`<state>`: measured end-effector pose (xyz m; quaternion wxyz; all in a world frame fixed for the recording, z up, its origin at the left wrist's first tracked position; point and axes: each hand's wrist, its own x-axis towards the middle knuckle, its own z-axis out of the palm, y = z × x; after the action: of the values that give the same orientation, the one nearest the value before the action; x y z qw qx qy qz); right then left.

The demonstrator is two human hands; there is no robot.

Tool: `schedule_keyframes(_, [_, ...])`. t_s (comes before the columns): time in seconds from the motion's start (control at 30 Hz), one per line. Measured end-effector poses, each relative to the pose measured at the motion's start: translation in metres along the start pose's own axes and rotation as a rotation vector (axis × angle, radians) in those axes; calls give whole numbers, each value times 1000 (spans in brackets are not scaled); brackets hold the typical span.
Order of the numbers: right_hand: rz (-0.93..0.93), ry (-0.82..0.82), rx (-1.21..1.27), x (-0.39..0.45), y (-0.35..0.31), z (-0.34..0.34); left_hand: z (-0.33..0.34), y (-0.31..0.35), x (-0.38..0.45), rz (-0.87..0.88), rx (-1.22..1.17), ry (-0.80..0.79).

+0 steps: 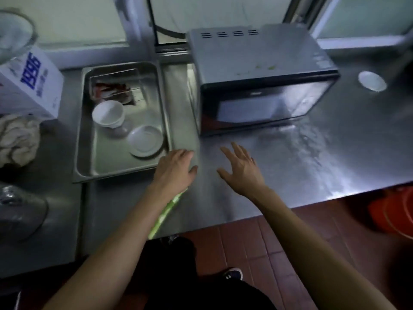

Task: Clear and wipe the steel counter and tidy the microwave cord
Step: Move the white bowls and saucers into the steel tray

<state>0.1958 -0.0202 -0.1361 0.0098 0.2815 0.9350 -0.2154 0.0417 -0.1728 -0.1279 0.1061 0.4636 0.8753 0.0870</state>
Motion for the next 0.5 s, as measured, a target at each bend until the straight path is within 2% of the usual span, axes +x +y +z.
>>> schedule_keyframes(0.3, [205, 129, 18, -136, 118, -67, 18, 167, -16, 273, 60, 9])
schedule_keyframes(0.5, [390, 266, 46, -213, 179, -86, 35, 259, -19, 431, 80, -46])
